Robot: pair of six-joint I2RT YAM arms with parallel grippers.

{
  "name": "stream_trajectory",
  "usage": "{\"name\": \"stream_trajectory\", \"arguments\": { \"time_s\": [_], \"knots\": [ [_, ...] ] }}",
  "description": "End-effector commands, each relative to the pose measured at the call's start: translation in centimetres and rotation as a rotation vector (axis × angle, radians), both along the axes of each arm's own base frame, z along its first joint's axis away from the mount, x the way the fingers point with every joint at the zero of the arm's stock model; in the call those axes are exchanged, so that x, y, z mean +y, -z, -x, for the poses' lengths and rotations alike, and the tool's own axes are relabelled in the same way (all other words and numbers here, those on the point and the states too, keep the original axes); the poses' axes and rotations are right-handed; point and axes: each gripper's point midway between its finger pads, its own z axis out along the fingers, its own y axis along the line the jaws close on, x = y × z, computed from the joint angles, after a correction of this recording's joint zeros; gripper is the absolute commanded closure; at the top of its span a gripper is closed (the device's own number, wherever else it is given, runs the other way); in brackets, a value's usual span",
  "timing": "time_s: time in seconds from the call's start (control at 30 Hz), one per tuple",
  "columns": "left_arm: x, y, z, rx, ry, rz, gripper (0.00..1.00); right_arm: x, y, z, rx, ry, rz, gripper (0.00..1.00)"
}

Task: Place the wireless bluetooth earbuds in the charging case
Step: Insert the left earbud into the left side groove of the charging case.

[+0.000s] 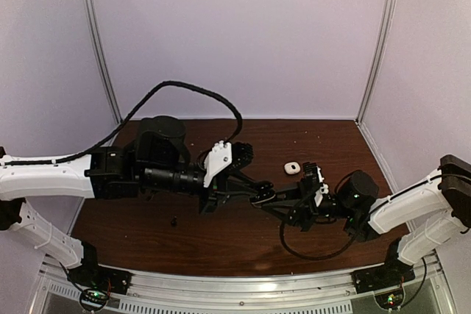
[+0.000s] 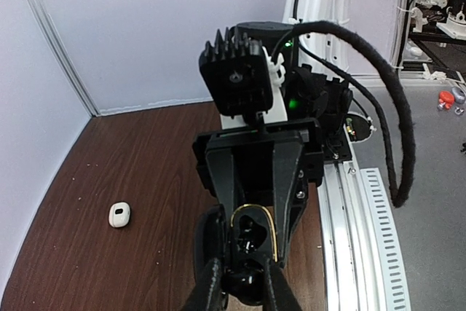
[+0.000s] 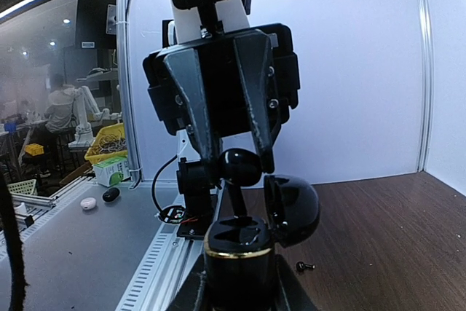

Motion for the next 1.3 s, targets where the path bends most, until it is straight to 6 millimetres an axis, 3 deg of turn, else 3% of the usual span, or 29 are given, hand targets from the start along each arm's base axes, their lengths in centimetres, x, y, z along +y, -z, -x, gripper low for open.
{"name": "stream_trajectory", "arguments": {
  "time_s": [0.0,0.83,1.27],
  "knots": [
    [0.0,0.6,0.4,-0.002,0.024,-0.03,0.97,-0.2,-2.7,1.2,-0.053,-0.058,-0.086,1.0],
    [0.2,1.5,3.5,0.024,0.208,-0.056,0.98,-0.3,-4.1,2.2,-0.045,-0.136,-0.125,1.0],
    [0.2,2.6,3.1,0.02,0.19,-0.101,0.9,-0.2,-4.3,2.8,-0.053,-0.171,-0.118,1.0]
  ]
}}
